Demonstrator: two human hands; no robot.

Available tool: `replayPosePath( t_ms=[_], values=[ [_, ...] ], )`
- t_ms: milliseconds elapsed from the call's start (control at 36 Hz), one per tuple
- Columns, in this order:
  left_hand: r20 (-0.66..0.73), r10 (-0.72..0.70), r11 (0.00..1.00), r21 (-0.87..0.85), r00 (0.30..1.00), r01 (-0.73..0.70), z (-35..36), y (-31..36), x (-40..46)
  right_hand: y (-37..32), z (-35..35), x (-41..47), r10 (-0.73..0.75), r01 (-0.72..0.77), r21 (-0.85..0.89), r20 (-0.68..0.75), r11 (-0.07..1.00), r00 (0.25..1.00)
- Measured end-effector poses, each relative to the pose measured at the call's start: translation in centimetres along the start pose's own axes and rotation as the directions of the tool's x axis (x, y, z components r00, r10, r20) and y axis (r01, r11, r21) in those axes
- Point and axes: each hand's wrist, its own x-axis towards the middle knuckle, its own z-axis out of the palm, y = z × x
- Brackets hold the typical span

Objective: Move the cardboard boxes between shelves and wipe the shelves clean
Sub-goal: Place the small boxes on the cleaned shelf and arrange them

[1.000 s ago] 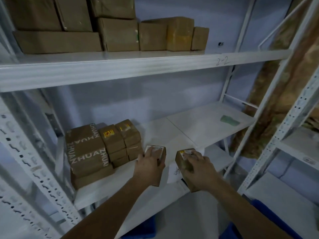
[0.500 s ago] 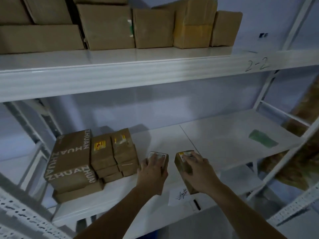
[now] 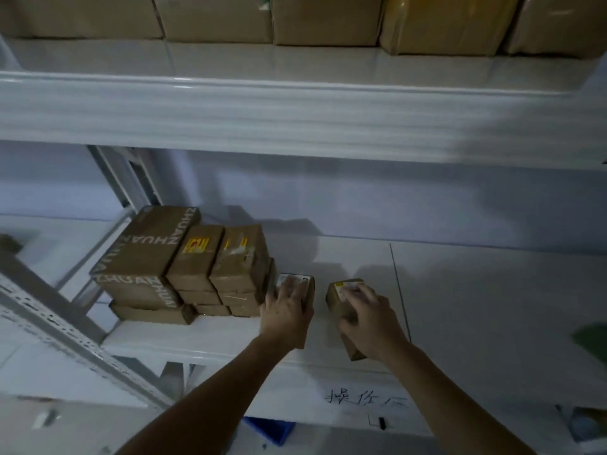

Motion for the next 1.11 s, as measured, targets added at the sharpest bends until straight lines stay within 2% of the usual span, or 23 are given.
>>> replayPosePath(
  t_ms=[111, 389, 444, 667, 778, 944, 1028, 1111],
  values=[
    [-0.001, -0.047, 0.999, 0.022, 0.999, 0.047, 0.6, 0.8, 1.7, 0.2, 0.9, 1.6, -0.029, 0.029, 0.011, 0.016, 1.0, 0.999],
    [0.064, -0.117, 0.986, 0.123, 0.991, 0.109, 2.3, 1.1, 5.4, 1.9, 3.0, 3.4, 0.018, -0.019, 0.023, 0.057, 1.0, 0.998],
    [0.089, -0.148, 0.984, 0.108, 0.985, 0.138, 2.8, 0.9, 5.7, 2.2, 3.3, 3.6, 0.036, -0.037, 0.01, 0.063, 0.999, 0.997],
    [0.036, -0.155, 0.988, 0.029, 0.987, 0.154, 3.4, 0.5, 6.6, 1.4, 3.6, 5.2, 0.064, -0.065, 0.018, 0.035, 0.998, 0.997],
    [0.032, -0.1, 0.995, -0.003, 0.994, 0.1, 2.9, 0.4, 6.5, 0.2, 3.8, 6.7, 0.055, -0.055, -0.003, -0.006, 0.998, 0.998],
    [0.001, 0.092, 0.995, -0.031, 0.996, -0.092, 1.4, -1.0, 4.3, -1.2, 4.8, 9.1, 0.072, -0.071, 0.021, -0.093, 0.997, 0.993],
    [0.008, 0.129, 0.989, -0.079, 0.992, -0.128, 0.4, -1.5, 3.3, -1.8, 5.6, 10.6, 0.134, -0.131, 0.057, -0.048, 0.99, 0.99],
    [0.036, 0.165, 0.985, -0.047, 0.986, -0.164, 0.0, -2.3, 2.8, -1.9, 6.7, 11.9, 0.118, -0.121, 0.057, 0.048, 0.991, 0.992]
  ],
)
